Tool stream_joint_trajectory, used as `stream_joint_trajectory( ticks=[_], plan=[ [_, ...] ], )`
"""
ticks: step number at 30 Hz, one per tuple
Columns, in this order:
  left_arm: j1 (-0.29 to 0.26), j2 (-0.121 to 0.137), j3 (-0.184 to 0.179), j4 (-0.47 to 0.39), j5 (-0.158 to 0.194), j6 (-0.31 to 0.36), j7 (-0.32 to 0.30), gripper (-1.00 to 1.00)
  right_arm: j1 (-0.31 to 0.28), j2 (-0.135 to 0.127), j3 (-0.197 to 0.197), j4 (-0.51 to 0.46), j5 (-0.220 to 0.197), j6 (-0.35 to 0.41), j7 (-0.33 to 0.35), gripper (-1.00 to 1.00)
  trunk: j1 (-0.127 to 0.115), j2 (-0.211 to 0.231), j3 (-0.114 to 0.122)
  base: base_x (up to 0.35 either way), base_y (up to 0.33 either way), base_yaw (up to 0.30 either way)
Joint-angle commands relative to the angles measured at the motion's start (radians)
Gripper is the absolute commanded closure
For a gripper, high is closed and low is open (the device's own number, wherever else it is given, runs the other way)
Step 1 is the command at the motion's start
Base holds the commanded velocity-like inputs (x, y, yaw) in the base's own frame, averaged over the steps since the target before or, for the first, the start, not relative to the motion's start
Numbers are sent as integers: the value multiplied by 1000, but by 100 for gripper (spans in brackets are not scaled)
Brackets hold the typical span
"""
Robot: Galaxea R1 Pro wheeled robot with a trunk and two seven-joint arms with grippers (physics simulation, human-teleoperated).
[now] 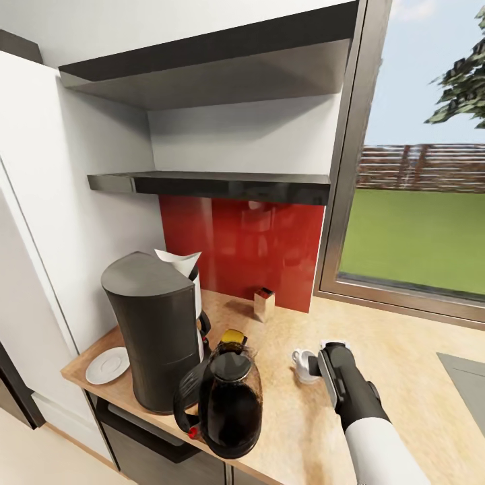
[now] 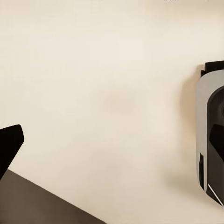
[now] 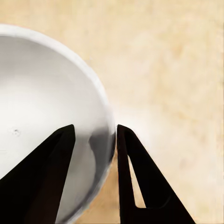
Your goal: Set up a coffee station on the kitchen countertop: keep the coffee maker on the countertop, move the bottle of coffee from the kitchen shelf to the counter next to the coffee maker, place a paper coffee filter on top of the coffee maker, put the saucer next to the coffee maker with the coffee cup on the saucer, and place the electric kettle next to the coffee maker.
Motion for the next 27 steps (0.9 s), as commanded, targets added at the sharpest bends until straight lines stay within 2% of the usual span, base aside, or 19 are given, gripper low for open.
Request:
stream_joint_trajectory(
  ticks=[1,6,8,27],
  plan=[
    [0,0,1,-2,-9,7,2,-100,0,1,-3,-20,6,4,4,100,0,-1,-1,0,0,0],
    [0,-2,1,-2,-9,7,2,-100,0,3,-1,-163,6,9,4,100,0,-1,-1,-124,0,0],
    [0,-2,1,-2,-9,7,2,-100,0,3,-1,-192,7,10,4,100,0,-1,-1,-299,0,0],
    [1,-3,1,-3,-8,0,2,-100,0,3,5,-207,11,10,-1,100,0,-1,-1,-316,2,0]
  ],
)
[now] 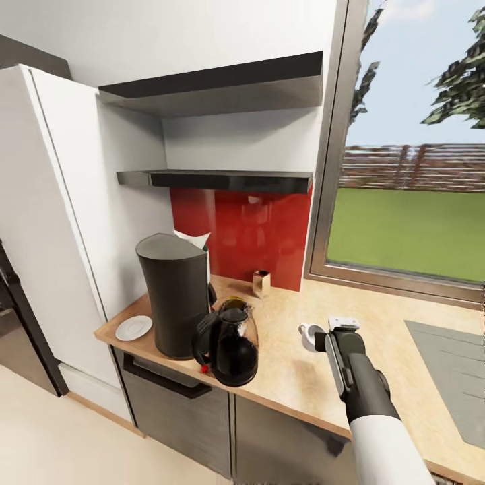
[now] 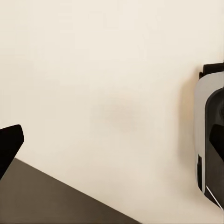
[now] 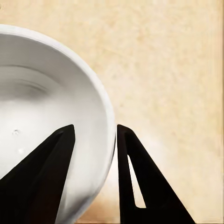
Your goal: Set up a coffee station on the kitchen countertop: keep the coffee maker on the countertop, move the bottle of coffee from the kitchen shelf to the counter next to the coffee maker, place a paper coffee filter on top of the coffee maker, put the saucer next to the coffee maker with the coffee cup on the saucer, and place the electric kettle next to the coffee maker.
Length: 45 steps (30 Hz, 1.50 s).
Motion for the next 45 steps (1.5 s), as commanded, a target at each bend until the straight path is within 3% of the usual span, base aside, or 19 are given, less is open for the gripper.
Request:
stream_joint_trajectory(
  ticks=[1,15,32,45],
  plan=[
    [0,0,1,-2,-9,7,2,-100,0,1,-2,0,8,4,3,100,0,-1,0,-104,52,0],
    [0,-2,1,-2,-9,8,2,-100,0,2,-2,5,10,5,3,100,0,-1,0,-17,157,-5],
    [0,0,1,-2,-9,6,2,-100,0,4,-2,10,11,4,3,100,0,-1,9,0,5,-152],
    [0,0,1,-2,-9,6,3,-100,0,4,-3,10,12,7,3,100,0,-1,9,-246,182,-2]
  ],
)
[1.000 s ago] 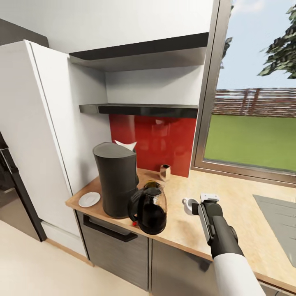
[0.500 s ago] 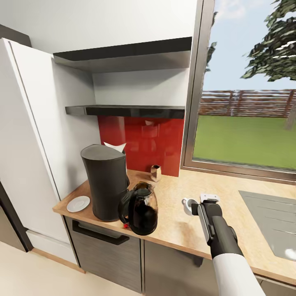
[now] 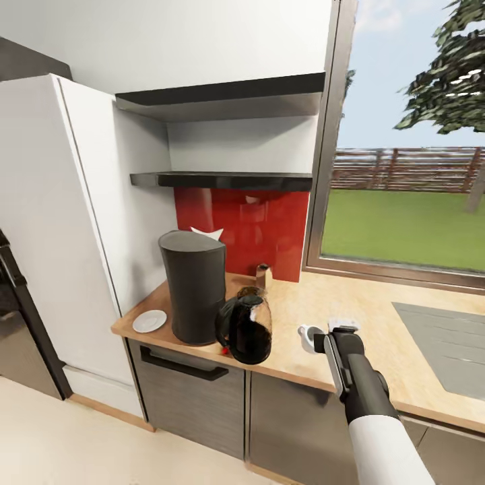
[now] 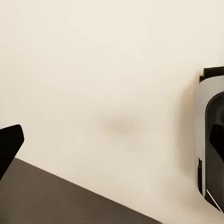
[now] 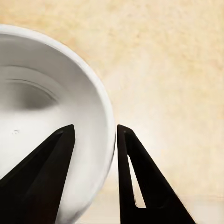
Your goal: Set up a coffee station on the kitchen countertop: keep the coffee maker on the countertop, move the bottle of coffee from the kitchen shelf to the counter next to the coffee maker, place a paper coffee filter on top of the coffee maker, put the saucer next to the coffee maker with the coffee cup on the saucer, and place the electric kettle next to the coffee maker.
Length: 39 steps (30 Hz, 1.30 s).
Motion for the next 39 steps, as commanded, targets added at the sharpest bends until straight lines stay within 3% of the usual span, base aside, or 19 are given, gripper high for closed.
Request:
stream_joint_trajectory(
  ticks=[1,11,18,22,26,27,33,36,39],
  plan=[
    [1,-1,0,-2,-10,7,1,-100,-1,1,-2,-1,8,4,3,100,0,-1,-1,-134,261,0],
    [0,-1,0,-2,-10,7,1,-100,7,-1,-2,12,8,4,4,100,0,-1,-1,-25,145,0],
    [1,-1,0,-2,-10,6,1,-100,94,-3,-2,67,7,-8,7,100,0,-1,-1,0,5,0],
    [0,-1,0,-3,-10,6,1,-100,154,-1,-1,79,6,-53,7,100,0,-1,-1,0,0,0],
    [0,-1,0,-3,-10,6,1,-100,175,3,-1,116,4,-58,8,100,0,-1,-1,0,0,0],
    [1,-2,0,-3,-10,6,1,-100,182,5,0,211,0,-61,11,100,0,-1,-1,0,0,0],
    [0,-3,2,-9,-10,5,1,-100,184,7,2,485,-3,-187,19,100,0,-1,-1,0,61,0],
    [0,-7,2,-10,-10,5,1,-100,184,8,2,547,-3,-207,30,100,0,-1,-1,0,166,0],
    [0,-9,2,-11,-10,4,1,-100,184,8,2,591,-2,-289,136,100,0,-1,-1,0,237,0]
  ],
)
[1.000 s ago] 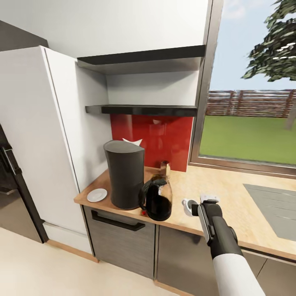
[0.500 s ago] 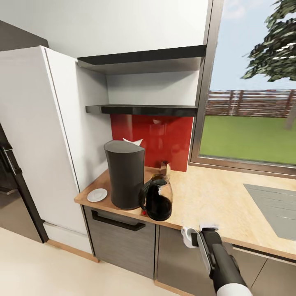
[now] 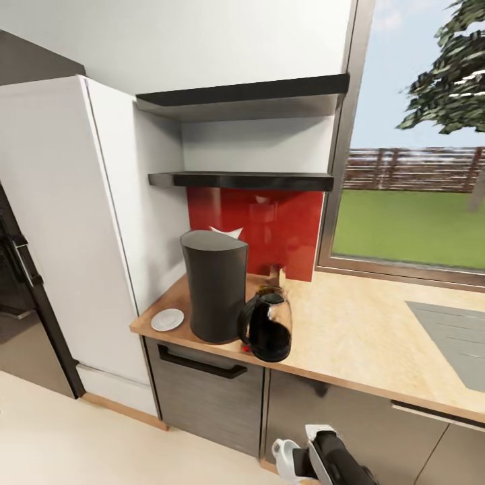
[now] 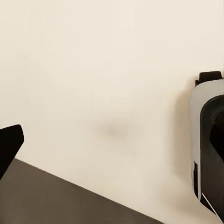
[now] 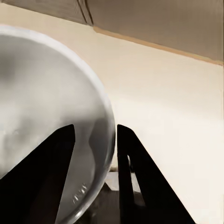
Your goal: Set up a coffee station on the kitchen countertop: keep the coffee maker on the countertop, move the bottle of coffee from the kitchen shelf to the counter next to the coffee maker, place a paper coffee filter on top of the coffee maker, put the saucer next to the coffee maker with the coffee cup on the saucer, and place the electric kettle next to the coffee maker.
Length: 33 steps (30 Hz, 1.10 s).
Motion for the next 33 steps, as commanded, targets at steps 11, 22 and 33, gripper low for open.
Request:
stream_joint_trajectory(
  ticks=[11,22,33],
  plan=[
    [0,-1,4,-9,-5,6,0,-100,0,6,-7,30,18,-45,31,100,0,-1,0,9,299,0],
    [0,-1,5,-11,-5,6,0,-100,0,6,-7,30,19,-45,31,100,0,-1,0,37,303,0],
    [0,-2,5,-11,-5,6,0,-100,0,6,-8,31,19,-45,31,100,0,-1,0,1,304,-68]
  ],
)
